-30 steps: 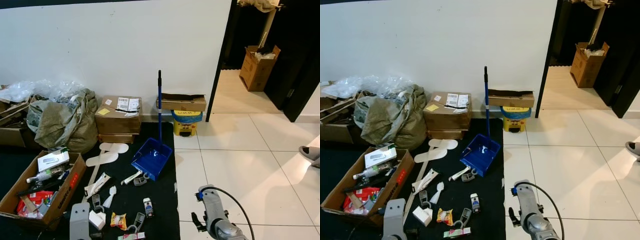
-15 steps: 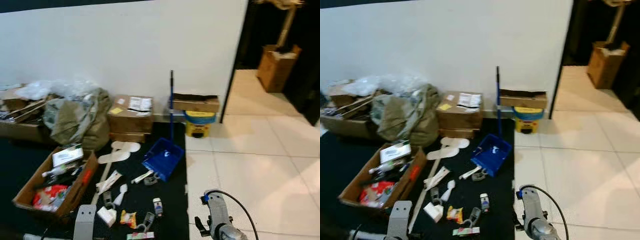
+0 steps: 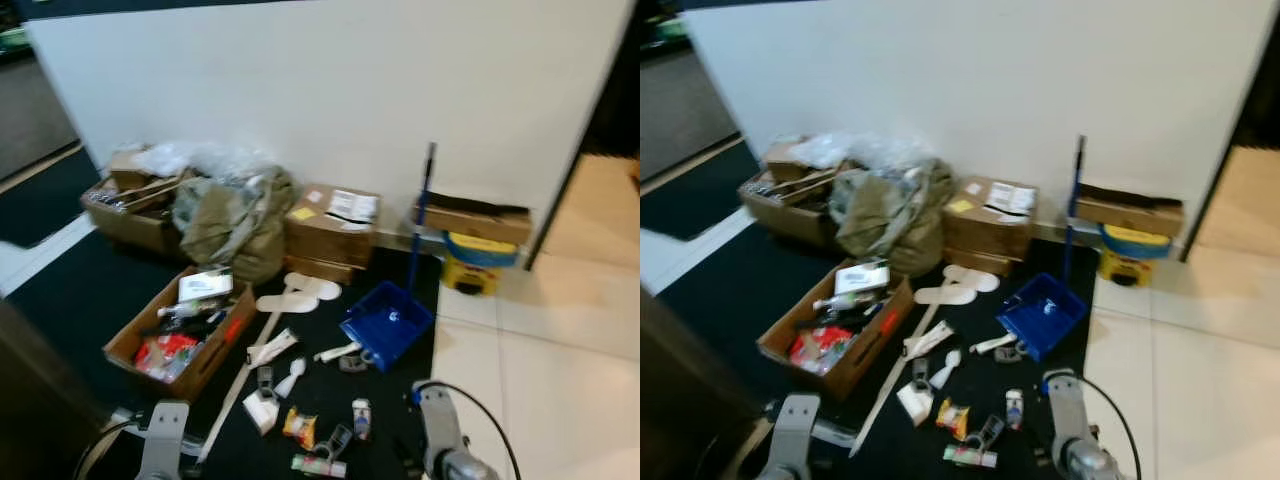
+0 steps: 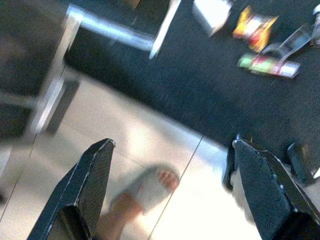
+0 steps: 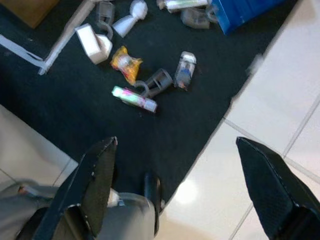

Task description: Sweep floor

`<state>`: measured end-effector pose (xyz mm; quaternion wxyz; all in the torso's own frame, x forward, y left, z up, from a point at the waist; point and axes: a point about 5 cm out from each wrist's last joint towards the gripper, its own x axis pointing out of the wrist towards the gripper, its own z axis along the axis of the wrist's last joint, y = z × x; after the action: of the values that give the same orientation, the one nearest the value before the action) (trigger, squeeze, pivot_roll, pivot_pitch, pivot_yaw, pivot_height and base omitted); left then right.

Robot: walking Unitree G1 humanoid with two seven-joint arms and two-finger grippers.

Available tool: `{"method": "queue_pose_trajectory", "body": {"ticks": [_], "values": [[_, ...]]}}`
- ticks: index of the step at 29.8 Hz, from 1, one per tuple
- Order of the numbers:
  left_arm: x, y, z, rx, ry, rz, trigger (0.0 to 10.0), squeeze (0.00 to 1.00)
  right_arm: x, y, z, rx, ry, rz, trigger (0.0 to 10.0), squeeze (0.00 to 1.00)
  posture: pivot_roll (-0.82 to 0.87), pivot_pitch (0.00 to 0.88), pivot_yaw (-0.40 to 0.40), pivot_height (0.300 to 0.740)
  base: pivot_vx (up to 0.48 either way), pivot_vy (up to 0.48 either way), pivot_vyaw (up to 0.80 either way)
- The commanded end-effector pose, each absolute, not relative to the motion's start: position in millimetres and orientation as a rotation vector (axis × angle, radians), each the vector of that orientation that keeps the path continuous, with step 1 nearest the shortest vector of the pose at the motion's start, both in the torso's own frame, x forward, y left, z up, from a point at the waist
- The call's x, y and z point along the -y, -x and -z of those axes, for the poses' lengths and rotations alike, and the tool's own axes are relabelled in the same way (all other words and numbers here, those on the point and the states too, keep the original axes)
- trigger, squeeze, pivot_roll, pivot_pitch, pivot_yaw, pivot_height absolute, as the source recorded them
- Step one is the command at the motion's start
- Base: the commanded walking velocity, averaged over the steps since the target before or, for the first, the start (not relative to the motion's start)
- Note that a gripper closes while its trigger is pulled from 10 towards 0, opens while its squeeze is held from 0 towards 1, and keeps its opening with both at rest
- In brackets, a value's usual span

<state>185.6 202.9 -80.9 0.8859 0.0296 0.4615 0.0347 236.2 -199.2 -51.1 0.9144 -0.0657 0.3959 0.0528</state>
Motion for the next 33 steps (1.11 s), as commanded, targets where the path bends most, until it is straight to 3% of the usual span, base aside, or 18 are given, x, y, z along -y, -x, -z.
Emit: {"method": "queue_pose_trajectory", "body": {"ticks": [1,12,17,20,33], "values": [[-209,-185,80,-0.968,-0.057,-0.086,10.0,0.00,195,-239,50,-0.803,0.136,-0.127,10.0,0.00,-0.09,0.000,0.070,0.740,0.000,0.000,0.80],[-208,-181,82,-0.973,0.035,-0.092,10.0,0.00,189,-250,43,-0.769,0.191,-0.155,10.0,0.00,-0.09,0.000,0.071,0.740,0.000,0.000,0.16],[-208,-181,83,-0.974,0.054,-0.097,10.0,0.00,184,-252,42,-0.763,0.212,-0.203,10.0,0.00,-0.09,0.000,0.072,0.740,0.000,-0.472,0.00],[-207,-181,82,-0.973,0.058,-0.105,10.0,0.00,182,-251,42,-0.766,0.257,-0.233,10.0,0.00,-0.09,0.000,0.071,0.740,0.000,-0.435,0.80],[-208,-183,82,-0.970,0.057,-0.117,10.0,0.00,179,-256,39,-0.744,0.357,-0.304,10.0,0.00,-0.09,0.000,0.076,0.740,0.000,0.000,0.80]]}}
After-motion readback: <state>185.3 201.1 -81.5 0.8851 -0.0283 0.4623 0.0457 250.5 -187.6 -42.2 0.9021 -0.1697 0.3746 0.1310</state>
